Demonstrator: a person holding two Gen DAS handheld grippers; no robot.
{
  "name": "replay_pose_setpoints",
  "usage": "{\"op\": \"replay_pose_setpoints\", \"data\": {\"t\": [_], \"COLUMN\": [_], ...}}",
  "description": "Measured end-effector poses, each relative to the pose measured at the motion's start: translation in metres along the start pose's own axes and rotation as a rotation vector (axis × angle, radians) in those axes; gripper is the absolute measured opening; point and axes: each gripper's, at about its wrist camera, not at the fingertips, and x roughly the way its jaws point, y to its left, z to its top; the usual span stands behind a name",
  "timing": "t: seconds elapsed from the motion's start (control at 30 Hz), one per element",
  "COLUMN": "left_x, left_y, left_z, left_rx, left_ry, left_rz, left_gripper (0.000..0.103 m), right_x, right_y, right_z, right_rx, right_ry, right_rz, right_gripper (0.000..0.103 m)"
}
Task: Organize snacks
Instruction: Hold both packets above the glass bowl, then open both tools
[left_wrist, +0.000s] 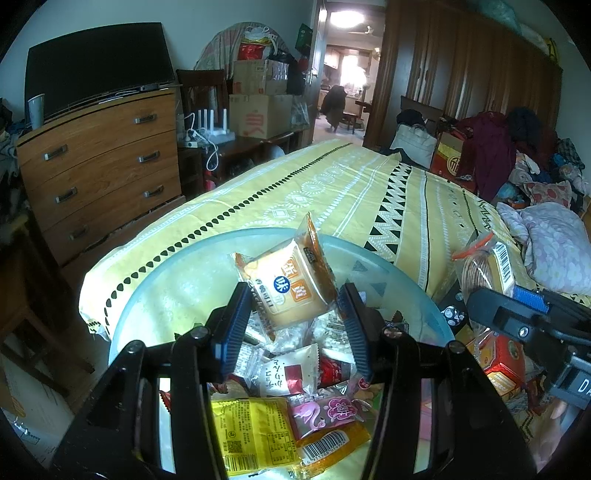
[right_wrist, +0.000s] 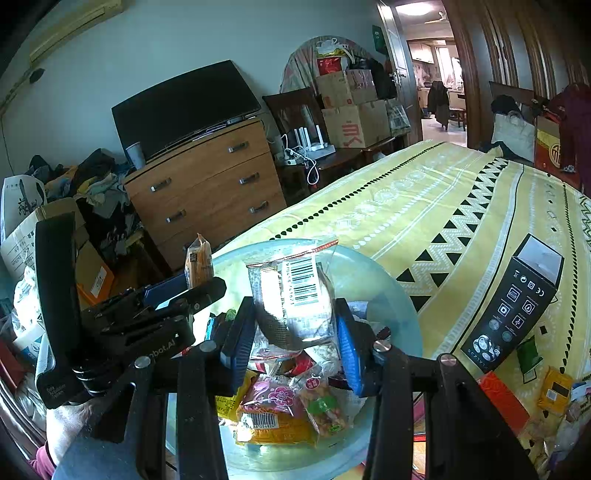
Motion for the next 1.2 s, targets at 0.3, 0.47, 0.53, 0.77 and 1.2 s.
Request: {"op": "replay_pose_setpoints", "data": {"t": [0.3,0.47,0.53,0.77,1.2], "left_x": [0.004,0.003,0.002,0.004,0.015], "left_y": [0.008,0.011,0.011,0.010,-0.006], "left_z": [-0.011,-0.011,-0.011,-0.013,-0.010], "left_rx": [0.003,0.005,0.008,0.020,0.087], "left_ry": [0.015,0.017,0.019,0.050,0.070], "left_rz": [0.004,0.009,0.009,0.017,0.152], "left_gripper": [0.051,0.050,0.050,0.057,0.095], "right_x": [0.005,0.007,0.008,0.012,0.001], "right_y": [0.001,0.001,0.001,-0.001,-0.023], "right_z": [-0.009,-0.011,-0.009,-0.009,-0.007], "right_rx": [0.006,0.009,0.012,0.025,0.082], "right_ry": [0.012,0.019,0.024,0.035,0.026], "right_rz": [0.001,0.003,0.005,0.010,0.023], "right_gripper": [0.046,0.047,0.047,0.050,0.077]}}
